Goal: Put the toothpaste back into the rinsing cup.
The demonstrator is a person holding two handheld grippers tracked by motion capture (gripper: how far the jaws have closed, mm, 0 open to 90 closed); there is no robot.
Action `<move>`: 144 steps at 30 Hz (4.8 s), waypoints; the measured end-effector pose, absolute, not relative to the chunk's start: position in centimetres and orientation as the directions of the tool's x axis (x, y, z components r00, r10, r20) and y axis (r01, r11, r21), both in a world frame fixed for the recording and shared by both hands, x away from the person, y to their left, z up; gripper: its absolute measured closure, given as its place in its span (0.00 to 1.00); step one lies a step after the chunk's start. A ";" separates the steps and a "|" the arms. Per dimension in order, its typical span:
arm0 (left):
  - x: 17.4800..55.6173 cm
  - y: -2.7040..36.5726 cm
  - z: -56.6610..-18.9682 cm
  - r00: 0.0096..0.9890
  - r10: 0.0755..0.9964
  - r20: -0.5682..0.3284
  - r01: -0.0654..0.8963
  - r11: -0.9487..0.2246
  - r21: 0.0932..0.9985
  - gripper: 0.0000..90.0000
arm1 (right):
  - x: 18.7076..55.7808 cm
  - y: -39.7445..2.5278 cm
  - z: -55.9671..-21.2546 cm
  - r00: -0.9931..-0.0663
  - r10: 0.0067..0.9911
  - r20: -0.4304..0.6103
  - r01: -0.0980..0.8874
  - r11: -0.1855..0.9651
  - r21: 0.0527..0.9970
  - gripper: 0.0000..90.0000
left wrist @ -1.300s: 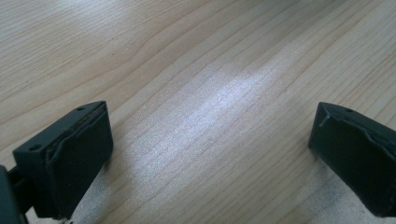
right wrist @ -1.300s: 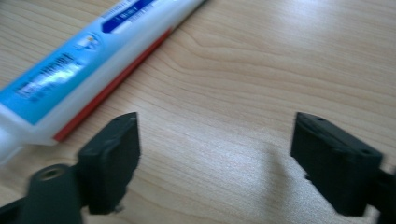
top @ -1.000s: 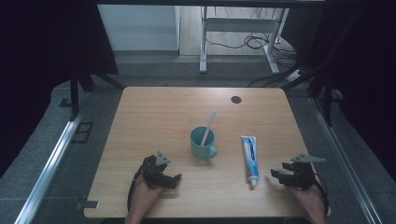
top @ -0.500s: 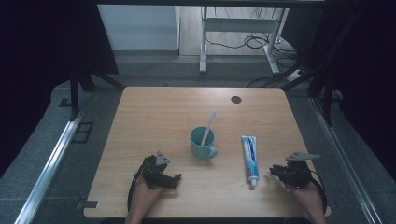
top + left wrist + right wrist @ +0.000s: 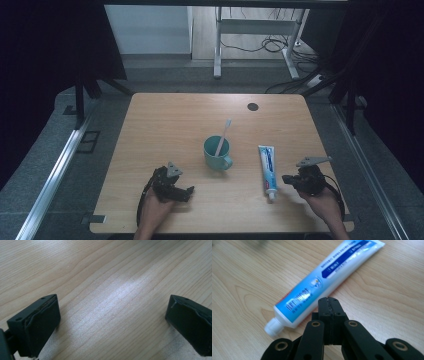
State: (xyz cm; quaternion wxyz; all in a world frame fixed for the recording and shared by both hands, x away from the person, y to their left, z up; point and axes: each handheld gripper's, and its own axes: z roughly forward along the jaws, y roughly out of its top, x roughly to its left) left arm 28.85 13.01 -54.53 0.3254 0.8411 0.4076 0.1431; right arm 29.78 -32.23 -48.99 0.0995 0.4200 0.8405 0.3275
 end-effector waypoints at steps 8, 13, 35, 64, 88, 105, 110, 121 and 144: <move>28.8 13.0 -54.5 0.627 0.779 -0.025 0.593 -0.456 0.664 0.00 | 30.5 -31.0 -48.0 -0.657 0.739 0.149 0.642 0.446 0.624 0.99; 28.8 13.0 -54.5 0.626 0.780 -0.025 0.593 -0.455 0.664 0.00 | 30.9 -29.6 -47.8 -0.678 0.719 0.153 0.632 0.464 0.621 0.99; 28.8 13.0 -54.5 0.627 0.779 -0.023 0.593 -0.457 0.663 0.00 | 31.6 -25.9 -50.1 -0.720 0.672 0.176 0.633 0.530 0.565 0.99; 28.8 13.0 -54.5 0.625 0.780 -0.025 0.594 -0.455 0.664 0.00 | 31.2 -28.7 -50.0 -0.687 0.707 0.170 0.660 0.508 0.553 0.97; 28.8 13.0 -54.5 0.623 0.782 -0.028 0.597 -0.452 0.663 0.00 | 32.9 -29.2 -48.0 -0.659 0.745 0.104 0.684 0.535 0.495 0.60; 28.8 13.0 -54.5 0.623 0.782 -0.027 0.598 -0.453 0.661 0.00 | 34.9 -28.7 -48.4 -0.606 0.786 0.125 0.763 0.530 0.369 0.37; 28.8 13.0 -54.5 0.622 0.782 -0.027 0.597 -0.453 0.662 0.00 | 35.5 -28.1 -48.5 -0.598 0.794 0.108 0.776 0.540 0.325 0.37; 28.8 13.0 -54.5 0.623 0.782 -0.028 0.598 -0.453 0.662 0.00 | 36.8 -26.8 -48.5 -0.606 0.793 0.063 0.782 0.579 0.231 0.34; 28.8 13.0 -54.5 0.623 0.782 -0.027 0.598 -0.453 0.662 0.00 | 38.5 -24.9 -49.4 -0.637 0.770 0.013 0.766 0.632 0.121 0.43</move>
